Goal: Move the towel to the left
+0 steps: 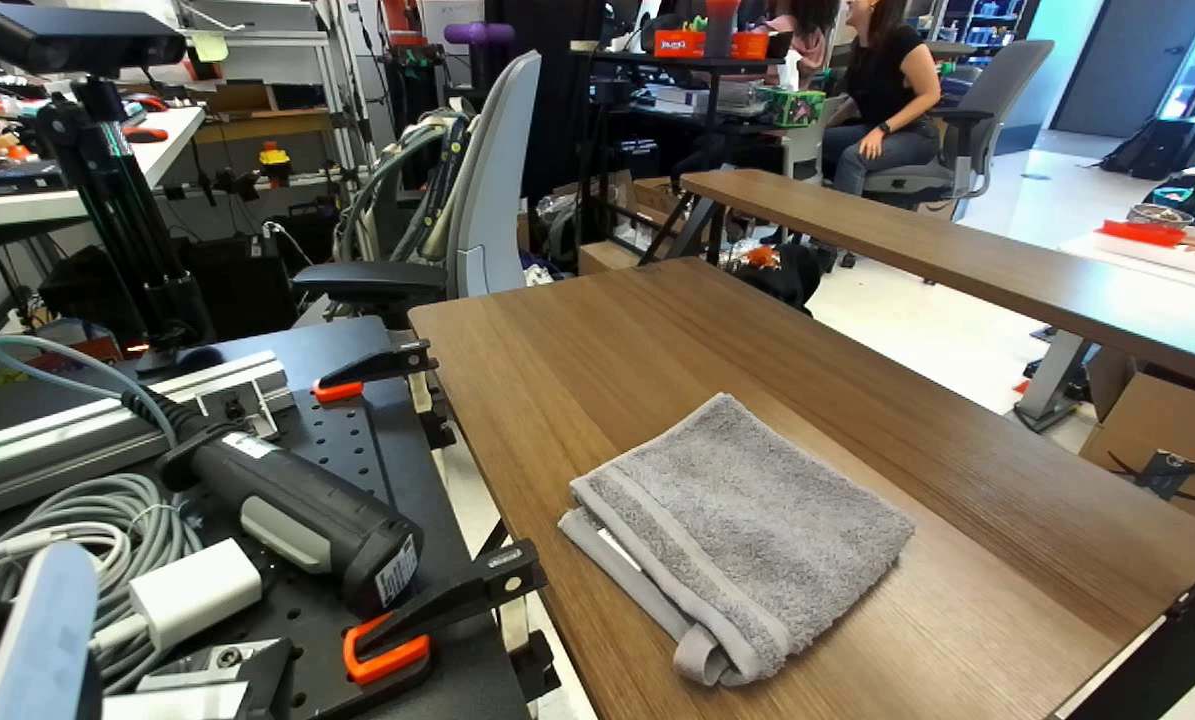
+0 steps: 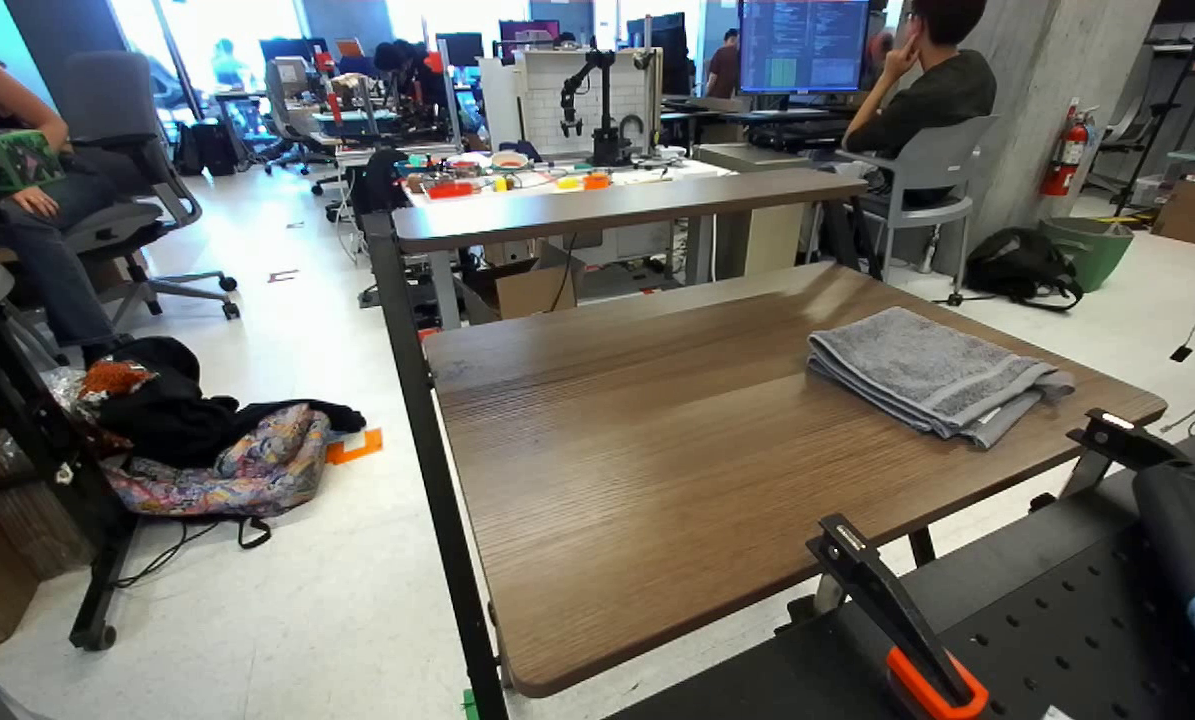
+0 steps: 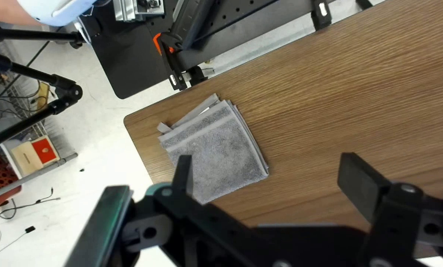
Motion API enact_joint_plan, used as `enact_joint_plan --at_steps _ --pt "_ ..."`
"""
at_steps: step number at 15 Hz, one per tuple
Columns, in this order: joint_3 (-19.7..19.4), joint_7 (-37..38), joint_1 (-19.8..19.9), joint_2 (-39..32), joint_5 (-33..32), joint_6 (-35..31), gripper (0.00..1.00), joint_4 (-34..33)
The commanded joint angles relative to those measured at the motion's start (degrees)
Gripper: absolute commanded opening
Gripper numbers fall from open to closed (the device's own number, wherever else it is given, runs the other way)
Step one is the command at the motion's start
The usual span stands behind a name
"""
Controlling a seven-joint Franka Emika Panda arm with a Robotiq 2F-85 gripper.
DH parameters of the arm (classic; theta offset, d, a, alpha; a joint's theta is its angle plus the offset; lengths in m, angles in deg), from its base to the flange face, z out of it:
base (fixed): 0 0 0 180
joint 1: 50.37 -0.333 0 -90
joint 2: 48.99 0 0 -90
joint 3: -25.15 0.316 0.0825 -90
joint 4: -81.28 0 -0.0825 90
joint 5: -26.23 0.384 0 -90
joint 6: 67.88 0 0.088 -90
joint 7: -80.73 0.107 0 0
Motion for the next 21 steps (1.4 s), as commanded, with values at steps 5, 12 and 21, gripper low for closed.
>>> enact_joint_plan --at_steps 5,12,21 --pt "-6.44 5.03 0.14 -7.05 -8.61 -13.37 1.00 5.42" --pt "-13.44 6.62 1.69 -14.10 -14.55 -23.85 1.00 8.14" --pt "-23.07 10.38 3.28 -23.19 -15.24 -38.79 1.00 10.78"
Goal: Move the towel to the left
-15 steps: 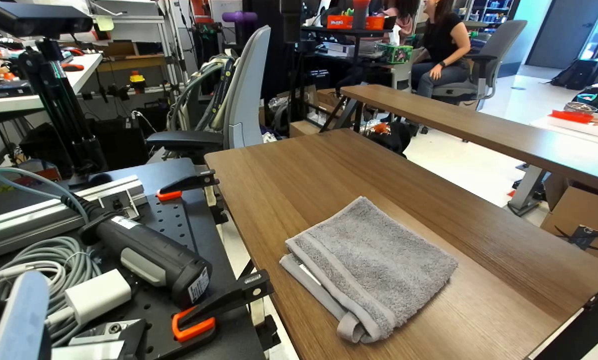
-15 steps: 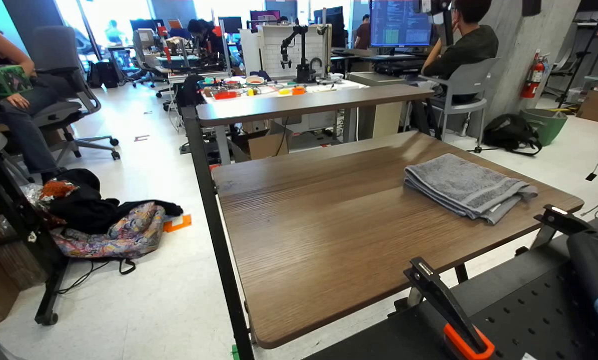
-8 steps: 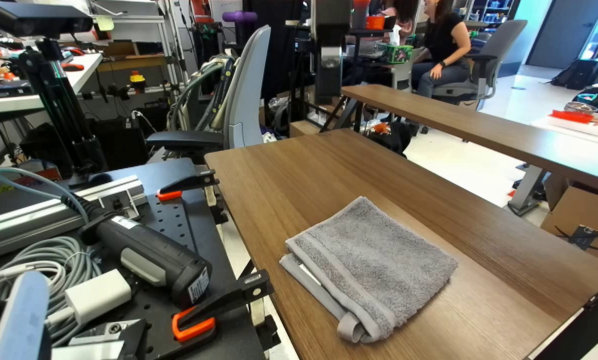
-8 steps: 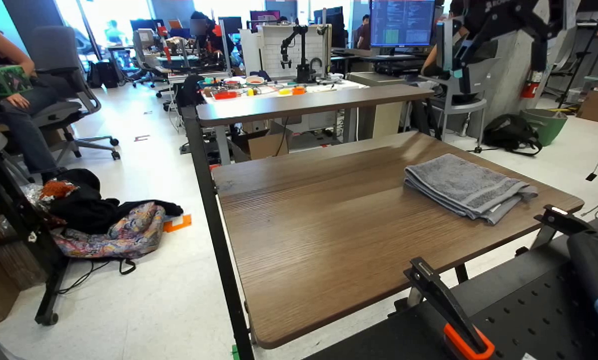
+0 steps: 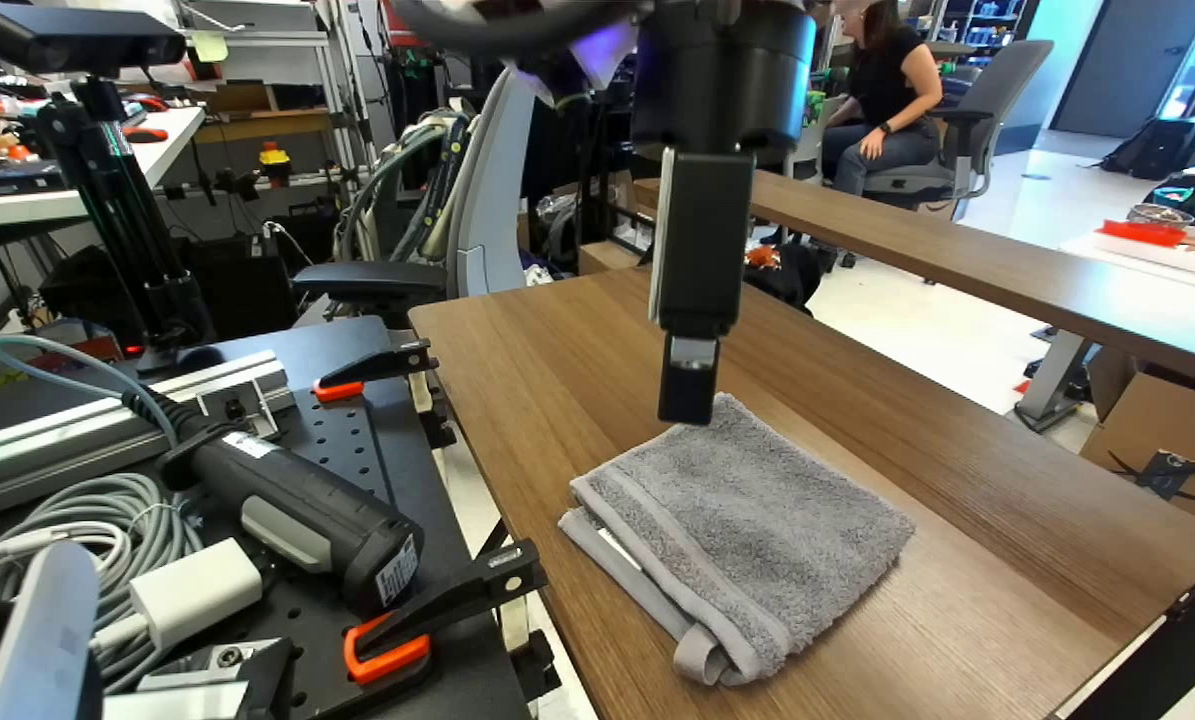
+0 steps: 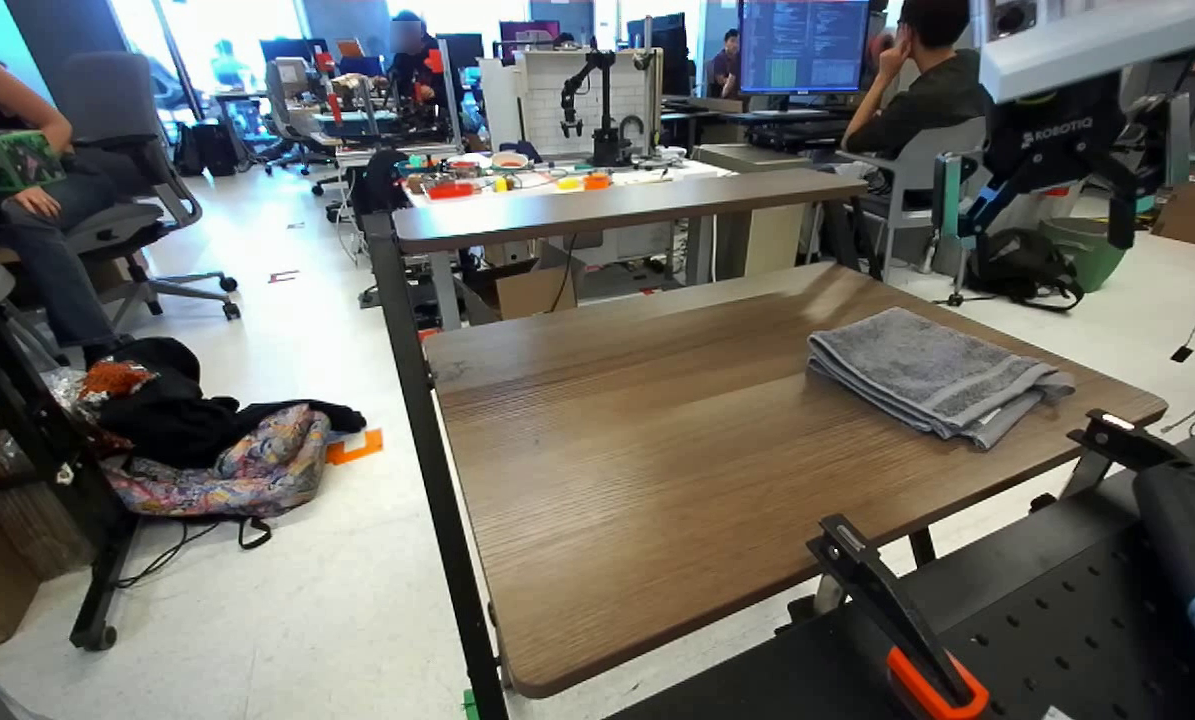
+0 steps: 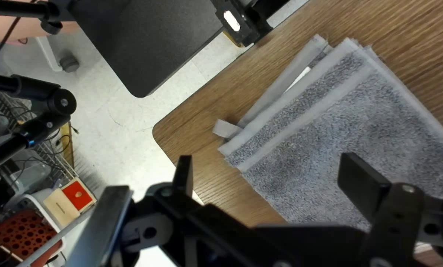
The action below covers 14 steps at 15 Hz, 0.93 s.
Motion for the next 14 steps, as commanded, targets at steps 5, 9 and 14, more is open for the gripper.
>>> enact_joint_plan --at_steps 5,9,14 --pt "-6.80 8.24 -0.54 -7.58 0.94 -17.21 1.00 1.02" --pt "-7.51 9.54 -0.82 -11.71 6.86 -19.82 1.00 0.64" --pt "-5.50 7.65 -0.43 -16.18 18.47 -19.61 1.00 -1.50"
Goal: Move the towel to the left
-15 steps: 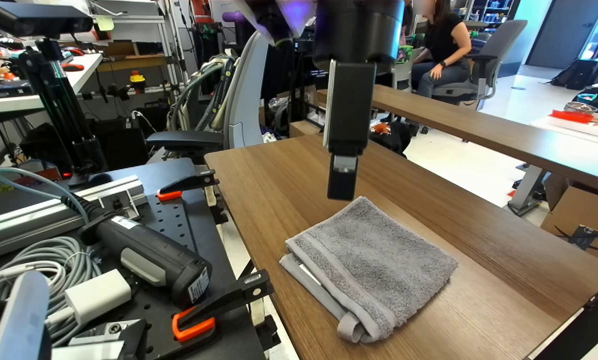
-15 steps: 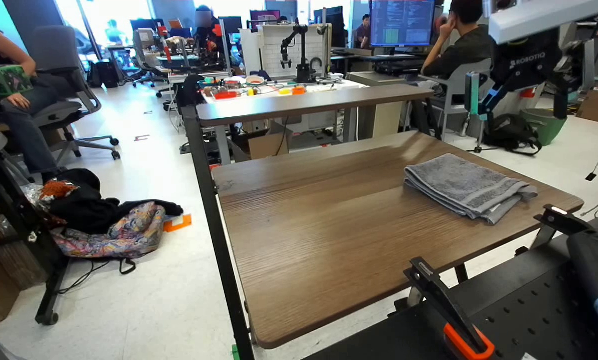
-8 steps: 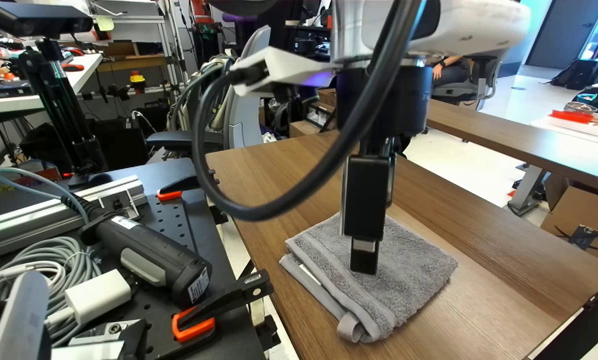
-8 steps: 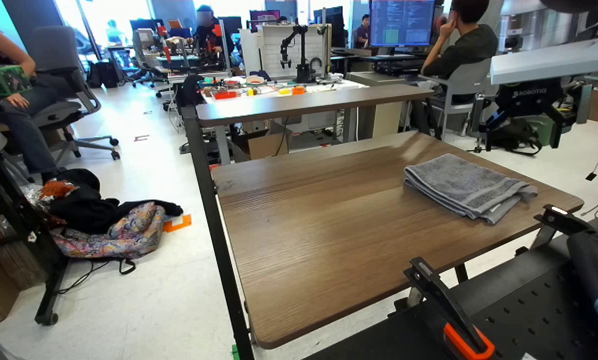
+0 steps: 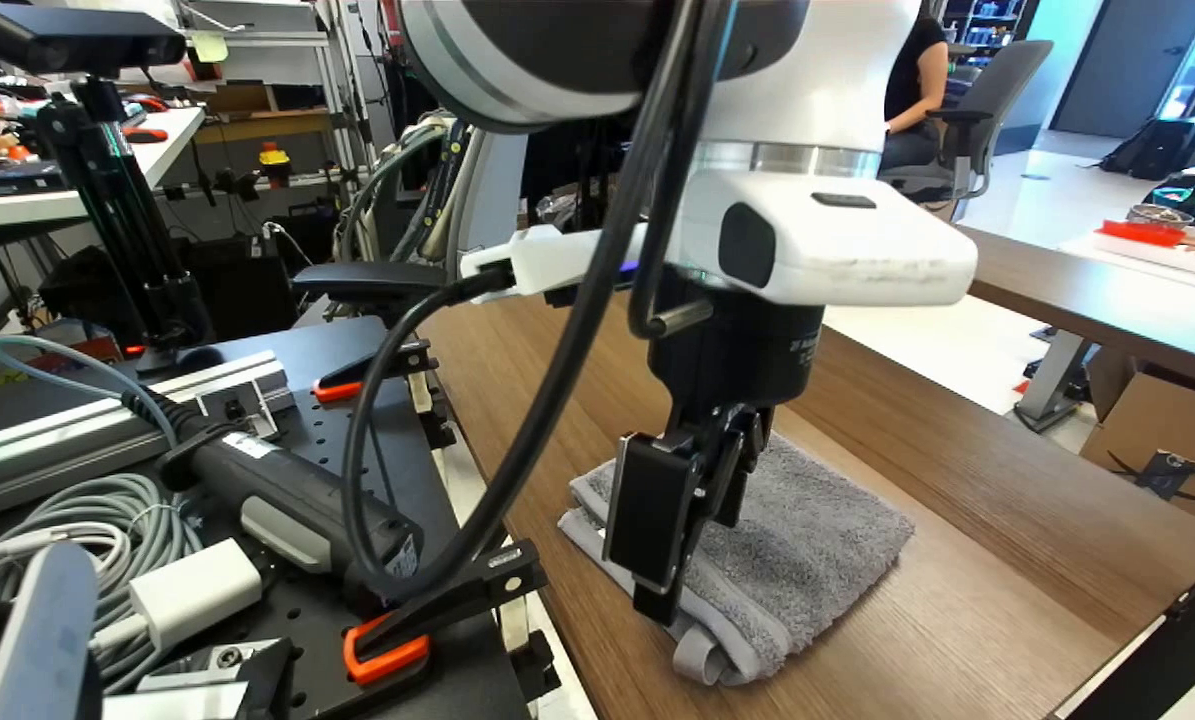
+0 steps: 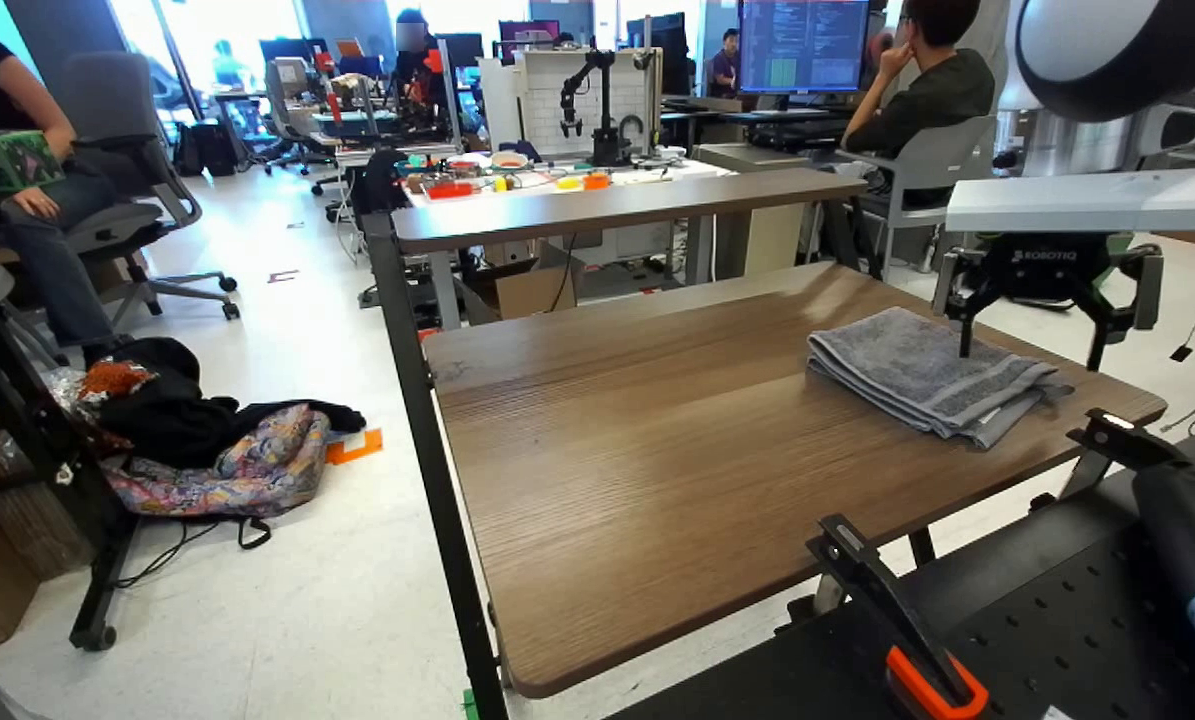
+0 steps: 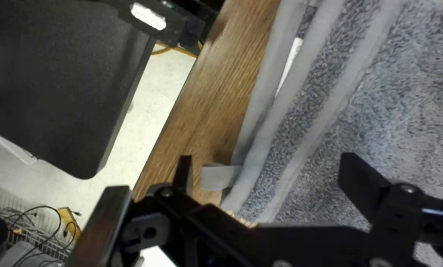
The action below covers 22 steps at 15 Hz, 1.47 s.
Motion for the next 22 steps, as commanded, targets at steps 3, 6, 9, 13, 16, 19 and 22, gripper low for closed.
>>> enact_joint_plan --at_steps 3,6,9,13,16,19,22 --pt "1.68 -1.19 -0.76 -4.38 10.19 -1.01 1.00 -3.57" --pt "2.06 -0.50 -2.06 -6.39 12.47 -1.54 1.00 -5.37" --pt "1.95 -0.13 -3.68 -8.13 13.37 -1.60 1.00 -6.69" --pt "1.68 0.95 -6.45 -9.76 12.82 -1.80 1.00 -7.64" --pt "1.92 2.18 -8.71 -10.58 12.74 -1.59 1.00 -8.18" --pt "2.37 3.59 -10.88 -11.34 12.74 -1.42 1.00 -8.65" --pt "2.76 6.40 -14.15 -12.20 12.39 -1.13 1.00 -9.27"
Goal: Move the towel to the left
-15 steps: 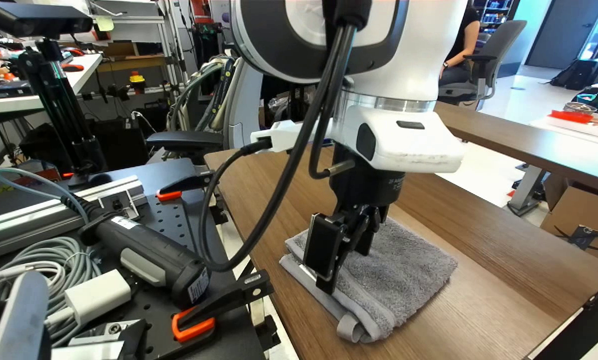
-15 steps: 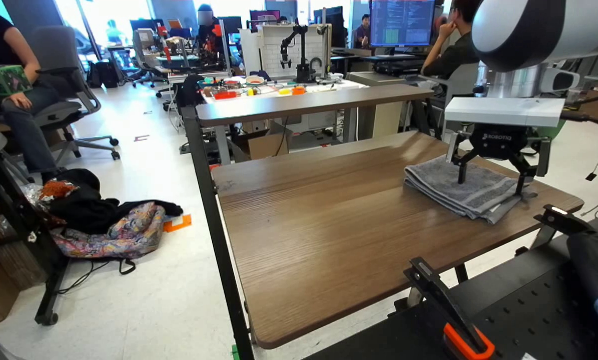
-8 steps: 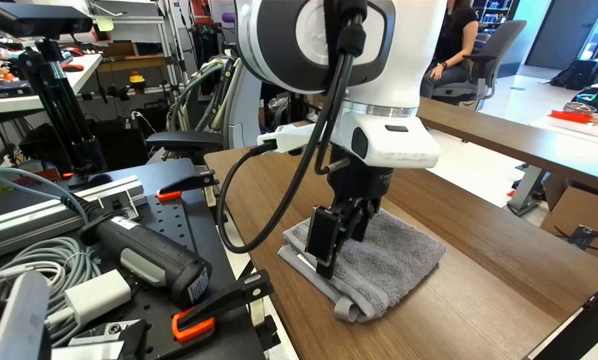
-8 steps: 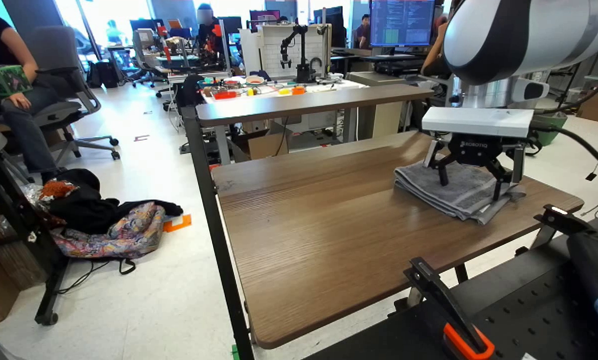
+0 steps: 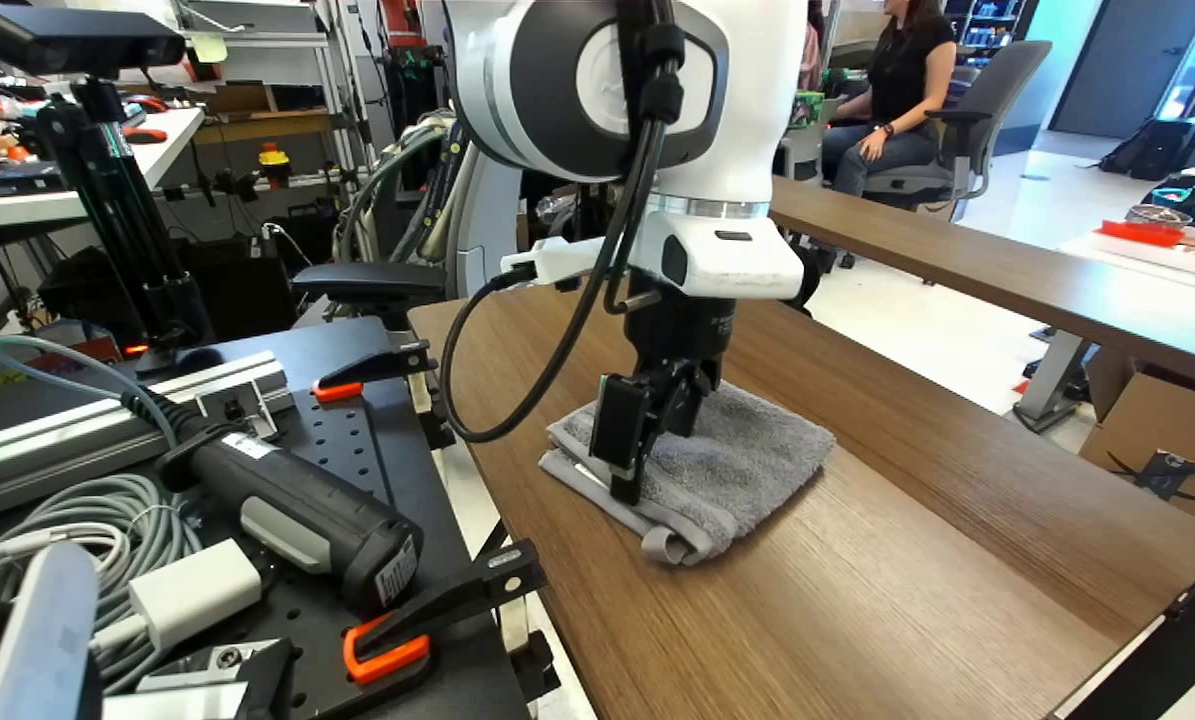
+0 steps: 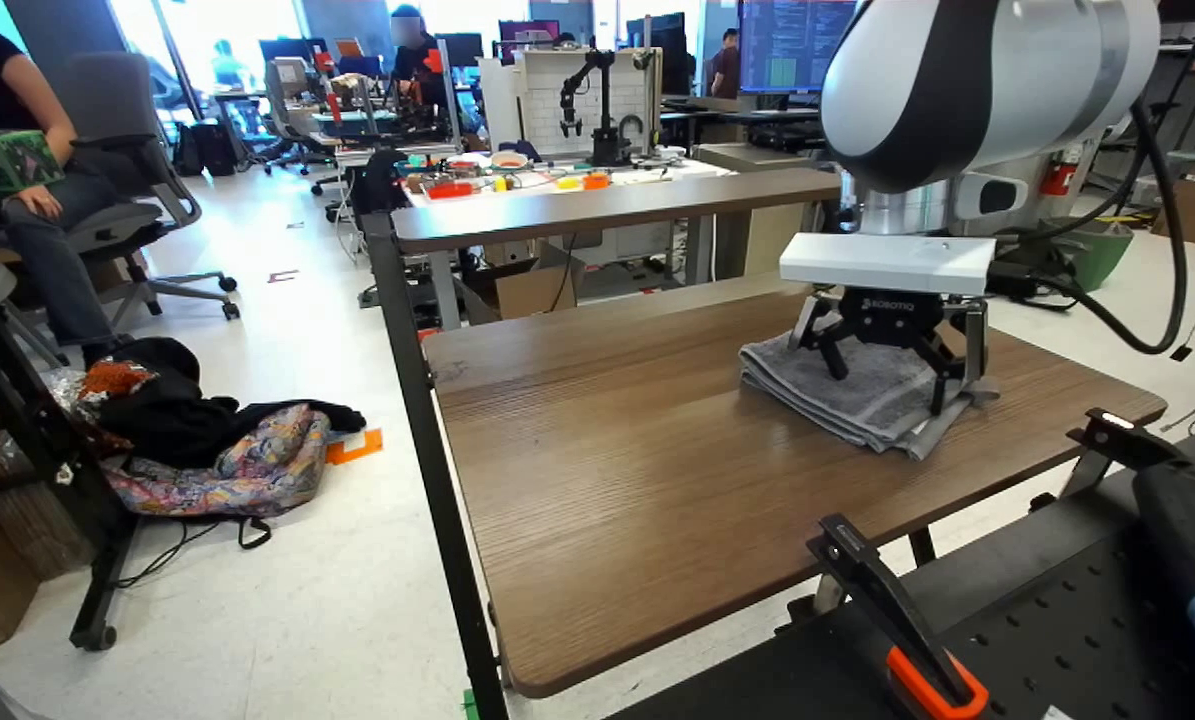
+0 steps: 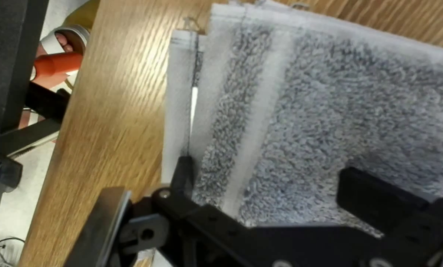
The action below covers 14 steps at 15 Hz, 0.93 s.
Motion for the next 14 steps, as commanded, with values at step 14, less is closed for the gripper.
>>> enact_joint_plan --at_steps 14 --pt "6.14 11.94 -11.39 -3.34 0.78 2.37 1.00 -7.84"
